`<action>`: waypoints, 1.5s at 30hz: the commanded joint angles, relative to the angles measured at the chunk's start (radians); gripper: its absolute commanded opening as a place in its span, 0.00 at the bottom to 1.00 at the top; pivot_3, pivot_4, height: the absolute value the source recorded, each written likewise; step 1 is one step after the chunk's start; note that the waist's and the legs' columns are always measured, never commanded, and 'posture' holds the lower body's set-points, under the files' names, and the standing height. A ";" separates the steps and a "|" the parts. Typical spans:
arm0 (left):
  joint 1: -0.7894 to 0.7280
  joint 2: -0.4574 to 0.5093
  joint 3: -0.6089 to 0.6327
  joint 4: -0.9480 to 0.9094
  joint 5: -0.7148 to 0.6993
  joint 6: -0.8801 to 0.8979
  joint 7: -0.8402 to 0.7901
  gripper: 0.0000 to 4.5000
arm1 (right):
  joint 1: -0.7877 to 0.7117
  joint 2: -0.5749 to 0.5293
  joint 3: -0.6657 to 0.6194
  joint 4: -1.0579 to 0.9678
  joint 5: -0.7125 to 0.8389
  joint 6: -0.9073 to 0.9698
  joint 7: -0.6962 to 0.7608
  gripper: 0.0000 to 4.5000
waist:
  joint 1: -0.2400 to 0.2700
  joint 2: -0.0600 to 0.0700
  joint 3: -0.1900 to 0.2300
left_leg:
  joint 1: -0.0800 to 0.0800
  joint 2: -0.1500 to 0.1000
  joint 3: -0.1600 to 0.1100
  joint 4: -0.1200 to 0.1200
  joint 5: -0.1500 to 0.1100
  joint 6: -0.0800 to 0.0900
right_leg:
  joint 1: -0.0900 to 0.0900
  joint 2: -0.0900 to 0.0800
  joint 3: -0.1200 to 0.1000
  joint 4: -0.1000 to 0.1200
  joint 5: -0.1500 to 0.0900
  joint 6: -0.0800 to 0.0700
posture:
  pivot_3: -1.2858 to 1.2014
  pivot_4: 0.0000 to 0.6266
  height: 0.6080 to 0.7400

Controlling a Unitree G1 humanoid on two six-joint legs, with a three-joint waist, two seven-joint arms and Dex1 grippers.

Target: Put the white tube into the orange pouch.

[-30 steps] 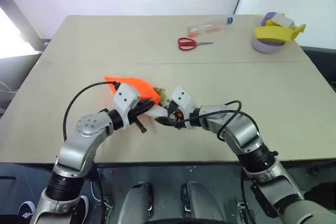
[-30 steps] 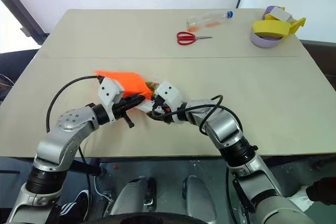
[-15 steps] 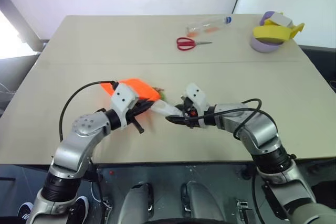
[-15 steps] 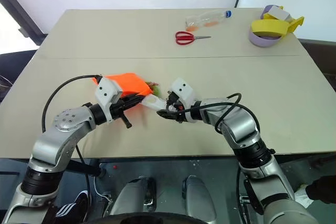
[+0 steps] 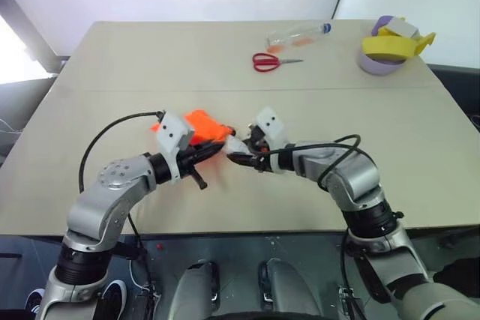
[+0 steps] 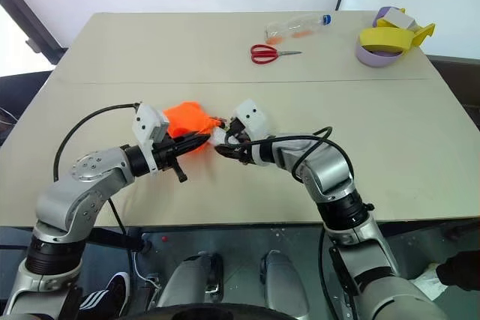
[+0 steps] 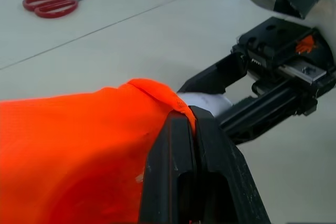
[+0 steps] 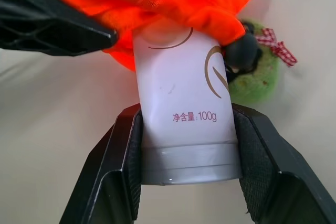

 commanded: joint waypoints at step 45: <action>0.032 -0.025 -0.049 -0.028 0.042 -0.068 0.032 0.00 | -0.164 0.350 0.038 0.195 -0.085 0.148 -0.221 0.41 | -0.008 0.000 0.000 | -0.011 0.000 0.000 0.001 0.002 -0.003 | -0.013 0.000 0.000 0.005 0.001 0.000 | 0.52 0.24 1.00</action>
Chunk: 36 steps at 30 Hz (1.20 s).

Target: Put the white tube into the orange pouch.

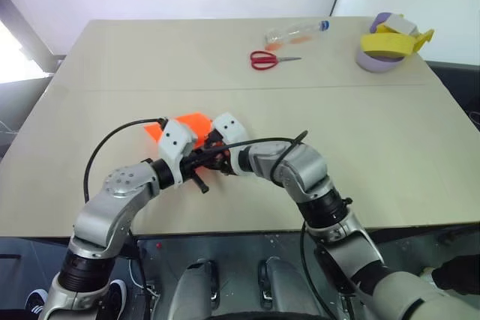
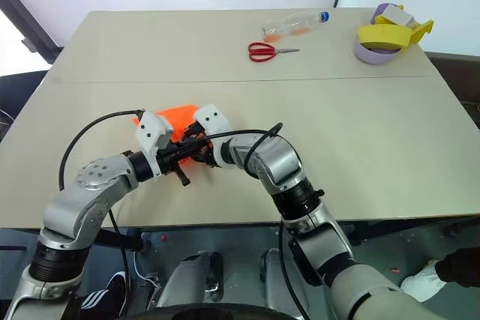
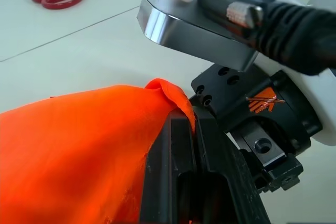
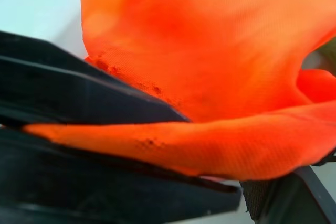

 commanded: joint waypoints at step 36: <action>0.129 0.045 -0.004 0.058 0.073 -0.189 -0.068 0.00 | 0.116 -0.329 -0.138 -0.343 0.259 -0.002 0.296 1.00 | 0.008 0.000 0.000 | -0.001 0.000 0.000 0.001 0.000 0.000 | 0.000 0.000 0.000 -0.001 0.000 0.000 | 0.52 0.24 1.00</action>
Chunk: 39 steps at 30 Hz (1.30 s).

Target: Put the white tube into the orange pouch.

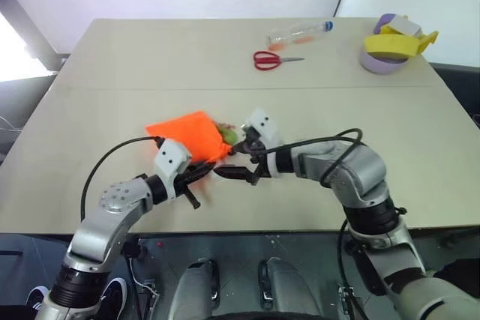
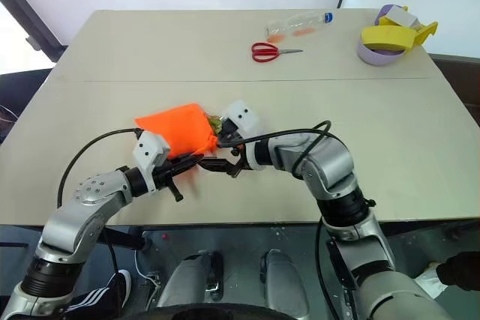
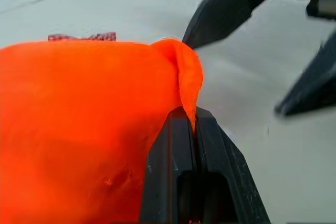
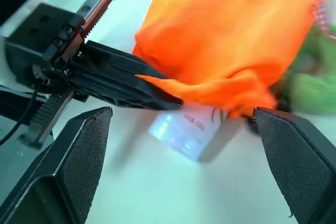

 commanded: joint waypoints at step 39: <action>-0.061 -0.061 0.147 0.161 -0.100 -0.070 -0.061 0.00 | 0.121 -0.078 -0.042 0.168 -0.109 -0.694 0.199 1.00 | 0.007 0.000 0.000 | -0.001 0.000 0.000 0.013 0.000 0.002 | 0.002 0.001 0.000 0.009 0.000 0.001 | 0.52 0.24 1.00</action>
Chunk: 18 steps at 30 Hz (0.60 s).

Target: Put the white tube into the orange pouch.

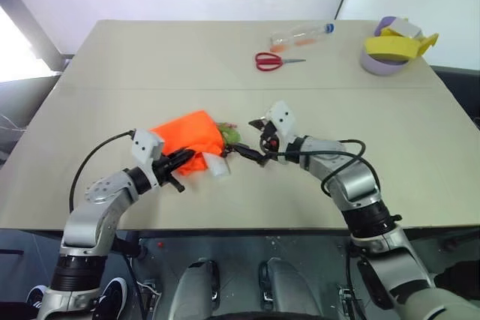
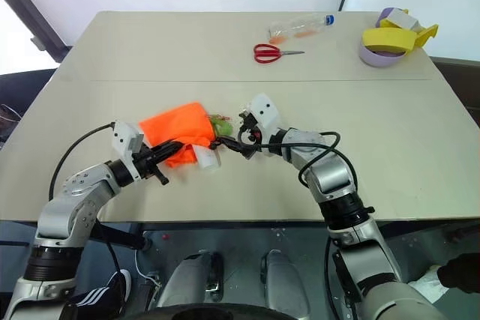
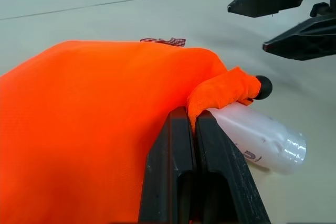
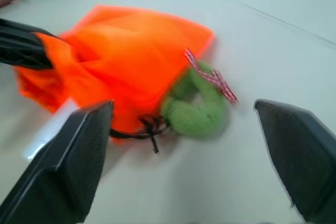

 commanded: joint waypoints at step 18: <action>0.020 0.049 -0.091 -0.114 0.020 -0.026 -0.111 0.00 | 0.160 -0.112 0.098 -0.203 0.011 -0.050 0.218 0.71 | -0.008 0.000 0.000 | 0.001 0.001 -0.001 0.000 0.000 0.000 | 0.000 -0.001 0.000 0.000 -0.001 -0.005 | 0.52 0.24 1.00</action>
